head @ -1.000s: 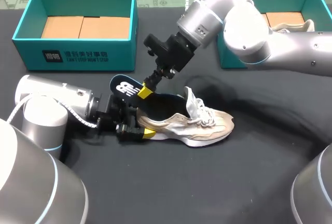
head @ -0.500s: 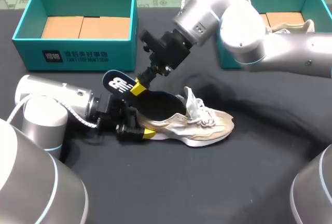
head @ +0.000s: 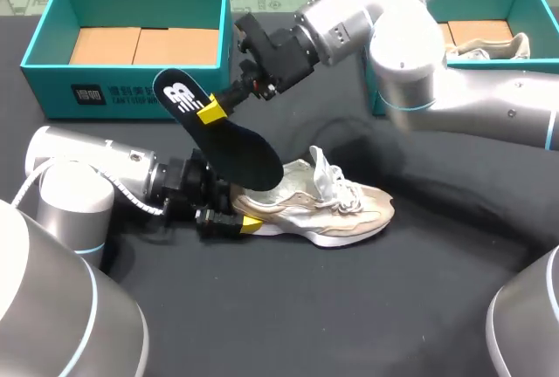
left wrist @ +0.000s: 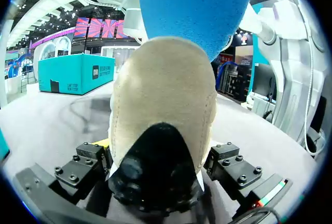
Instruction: Take the shoe out of the shoebox, open the shoe tongue, remove and reinsert the insole, then place the shoe into the shoebox
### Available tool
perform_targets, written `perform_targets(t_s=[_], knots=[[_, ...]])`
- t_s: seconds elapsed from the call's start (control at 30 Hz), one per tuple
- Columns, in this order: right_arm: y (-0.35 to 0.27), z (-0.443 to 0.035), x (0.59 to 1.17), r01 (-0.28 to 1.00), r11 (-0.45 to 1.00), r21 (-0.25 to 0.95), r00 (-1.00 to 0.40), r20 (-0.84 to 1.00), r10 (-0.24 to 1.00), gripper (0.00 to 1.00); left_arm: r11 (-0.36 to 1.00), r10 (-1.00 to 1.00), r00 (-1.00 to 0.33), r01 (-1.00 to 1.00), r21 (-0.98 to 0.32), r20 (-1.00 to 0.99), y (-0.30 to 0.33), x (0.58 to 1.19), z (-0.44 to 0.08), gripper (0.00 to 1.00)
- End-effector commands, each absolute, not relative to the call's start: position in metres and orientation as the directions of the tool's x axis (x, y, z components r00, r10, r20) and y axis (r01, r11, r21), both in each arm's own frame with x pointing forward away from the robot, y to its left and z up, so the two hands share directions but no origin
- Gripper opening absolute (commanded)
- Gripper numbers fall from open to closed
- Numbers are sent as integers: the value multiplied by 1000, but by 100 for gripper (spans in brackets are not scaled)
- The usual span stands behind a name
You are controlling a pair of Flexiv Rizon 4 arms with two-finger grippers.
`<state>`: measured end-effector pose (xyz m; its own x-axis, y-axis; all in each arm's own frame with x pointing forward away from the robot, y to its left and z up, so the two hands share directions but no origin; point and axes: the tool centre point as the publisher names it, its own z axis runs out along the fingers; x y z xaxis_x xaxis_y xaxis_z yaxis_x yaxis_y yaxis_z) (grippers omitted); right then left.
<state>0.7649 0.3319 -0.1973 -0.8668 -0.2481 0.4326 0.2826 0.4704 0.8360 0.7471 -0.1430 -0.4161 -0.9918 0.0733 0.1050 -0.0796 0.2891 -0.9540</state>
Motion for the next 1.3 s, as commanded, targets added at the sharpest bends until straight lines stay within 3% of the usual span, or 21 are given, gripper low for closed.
perform_targets(t_s=[0.03, 0.2, 0.5, 0.6, 1.03, 1.13, 1.3], knots=[[324, -195, 755, 285, 464, 839, -886, 415, -206, 0, 291, 73, -992, -80, -953, 106, -144, 748, -418, 0], [333, -192, 757, 280, 402, 872, -894, 389, -221, 0, 291, 73, -992, -80, -953, 106, -144, 748, -418, 0], [319, -116, 750, 293, 281, 914, -929, 341, -141, 0, 291, 73, -992, -80, -953, 106, -144, 748, -418, 0], [304, -97, 745, 362, 214, 907, -912, 392, -119, 0, 291, 73, -992, -80, -953, 106, -144, 748, -418, 0], [304, -97, 745, 362, 214, 907, -912, 392, -119, 0, 291, 73, -992, -80, -953, 106, -144, 748, -418, 0], [271, -79, 740, 377, 126, 918, -925, 381, -9, 0, 291, 73, -992, -80, -953, 106, -144, 748, -418, 0], [233, -52, 722, 430, 102, 897, -902, 423, 85, 0, 291, 73, -992, -80, -953, 106, -144, 748, -418, 0]])
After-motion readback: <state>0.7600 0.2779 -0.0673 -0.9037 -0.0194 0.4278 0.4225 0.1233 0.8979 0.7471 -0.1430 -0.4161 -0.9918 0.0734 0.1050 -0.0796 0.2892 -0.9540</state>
